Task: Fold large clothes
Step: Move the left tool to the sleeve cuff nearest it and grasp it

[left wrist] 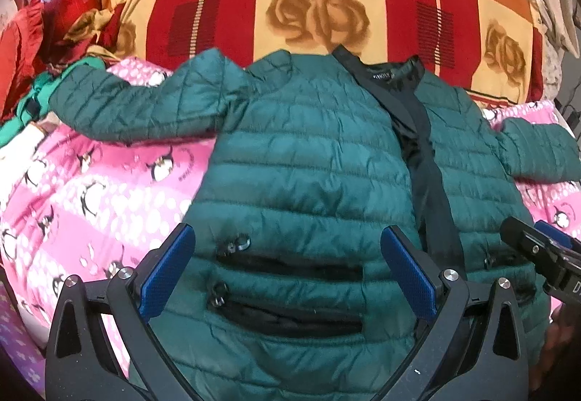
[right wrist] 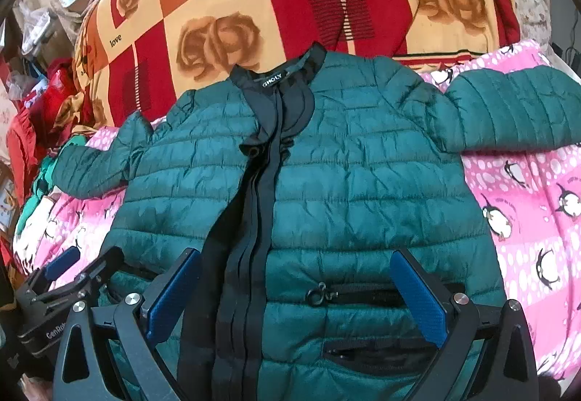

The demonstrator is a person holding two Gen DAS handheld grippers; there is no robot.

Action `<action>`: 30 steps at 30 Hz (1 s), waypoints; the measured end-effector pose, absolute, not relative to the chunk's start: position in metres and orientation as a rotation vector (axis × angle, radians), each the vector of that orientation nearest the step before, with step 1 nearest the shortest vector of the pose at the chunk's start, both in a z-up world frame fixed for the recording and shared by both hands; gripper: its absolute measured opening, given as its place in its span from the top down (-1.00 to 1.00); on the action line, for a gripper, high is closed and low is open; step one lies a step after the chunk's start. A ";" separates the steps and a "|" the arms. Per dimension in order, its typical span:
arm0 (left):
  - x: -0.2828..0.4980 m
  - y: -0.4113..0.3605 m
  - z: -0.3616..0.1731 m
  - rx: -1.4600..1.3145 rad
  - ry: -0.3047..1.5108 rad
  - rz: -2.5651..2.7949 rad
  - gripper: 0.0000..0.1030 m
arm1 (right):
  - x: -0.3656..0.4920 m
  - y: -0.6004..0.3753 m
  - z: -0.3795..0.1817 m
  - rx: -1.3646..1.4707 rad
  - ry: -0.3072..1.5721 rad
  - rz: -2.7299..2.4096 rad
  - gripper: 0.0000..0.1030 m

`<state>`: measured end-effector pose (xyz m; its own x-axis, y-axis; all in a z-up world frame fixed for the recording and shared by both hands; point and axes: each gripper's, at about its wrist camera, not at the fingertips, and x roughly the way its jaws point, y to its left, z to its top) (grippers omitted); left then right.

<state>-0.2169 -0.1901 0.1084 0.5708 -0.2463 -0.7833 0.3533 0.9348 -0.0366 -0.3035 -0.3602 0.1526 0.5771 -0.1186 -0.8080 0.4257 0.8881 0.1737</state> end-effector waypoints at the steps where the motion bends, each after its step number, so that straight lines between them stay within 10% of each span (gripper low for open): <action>1: -0.215 -0.191 0.109 0.132 0.894 -0.349 -0.99 | -0.302 -0.361 0.153 0.368 0.903 -0.329 -1.00; 30: -0.125 -0.171 0.132 0.141 0.807 -0.176 -0.99 | -0.225 -0.379 0.169 0.343 0.880 -0.271 -1.00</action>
